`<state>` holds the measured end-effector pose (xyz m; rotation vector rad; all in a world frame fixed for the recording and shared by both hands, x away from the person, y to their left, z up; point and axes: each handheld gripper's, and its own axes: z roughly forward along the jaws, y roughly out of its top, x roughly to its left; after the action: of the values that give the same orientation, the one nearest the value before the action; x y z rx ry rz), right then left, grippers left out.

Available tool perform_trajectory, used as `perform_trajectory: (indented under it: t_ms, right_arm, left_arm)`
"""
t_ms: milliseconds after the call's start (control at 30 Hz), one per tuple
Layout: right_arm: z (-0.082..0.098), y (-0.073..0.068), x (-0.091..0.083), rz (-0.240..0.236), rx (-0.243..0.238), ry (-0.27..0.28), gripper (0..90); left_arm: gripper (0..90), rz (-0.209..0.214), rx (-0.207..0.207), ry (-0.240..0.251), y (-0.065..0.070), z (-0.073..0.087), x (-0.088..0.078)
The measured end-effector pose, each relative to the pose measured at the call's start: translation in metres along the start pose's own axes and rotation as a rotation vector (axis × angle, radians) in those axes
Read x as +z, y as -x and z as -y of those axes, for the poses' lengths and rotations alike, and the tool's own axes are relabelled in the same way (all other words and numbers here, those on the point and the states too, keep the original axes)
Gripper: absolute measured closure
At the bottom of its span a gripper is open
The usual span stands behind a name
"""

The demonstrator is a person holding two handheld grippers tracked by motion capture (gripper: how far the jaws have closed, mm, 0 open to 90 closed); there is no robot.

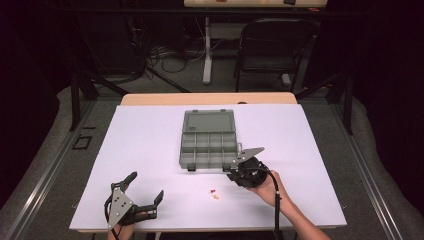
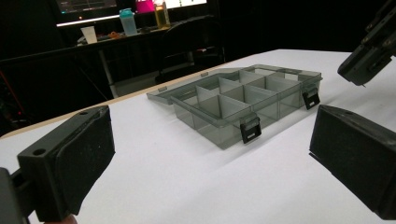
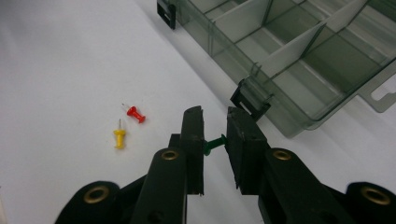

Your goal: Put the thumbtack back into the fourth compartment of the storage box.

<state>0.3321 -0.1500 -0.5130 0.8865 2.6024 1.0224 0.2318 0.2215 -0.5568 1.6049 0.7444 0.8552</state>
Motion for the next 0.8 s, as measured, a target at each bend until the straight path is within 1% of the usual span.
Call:
perform_trajectory:
  t_ms: [133, 167, 433, 600, 667, 733, 800]
  right_arm:
    - [-0.004, 0.003, -0.003, 0.01, 0.001, 0.005, 77.0]
    - [-0.007, 0.005, -0.005, 0.02, -0.002, 0.012, 77.0]
    - [-0.019, 0.014, -0.01, 0.046, -0.006, 0.033, 77.0]
    - [-0.029, 0.021, -0.012, 0.065, -0.005, 0.043, 77.0]
    - [-0.031, 0.022, -0.012, 0.068, -0.006, 0.047, 77.0]
    - [-0.037, 0.028, -0.01, 0.076, 0.0, 0.05, 77.0]
    - [-0.038, 0.029, -0.01, 0.077, 0.002, 0.05, 77.0]
  left_arm:
    - [0.0, -0.001, 0.001, -0.001, 0.0, 0.0, 0.0]
    - [0.0, 0.0, 0.001, -0.001, 0.0, 0.0, 0.0]
    - [0.0, 0.0, 0.0, 0.0, 0.0, 0.0, 0.0]
    - [0.0, 0.001, 0.0, 0.001, 0.0, 0.0, 0.0]
    - [0.0, 0.002, 0.001, 0.0, 0.0, 0.0, 0.0]
    - [0.0, 0.001, -0.001, 0.002, 0.0, 0.0, 0.0]
    - [0.0, 0.0, 0.0, 0.002, 0.0, 0.0, 0.0]
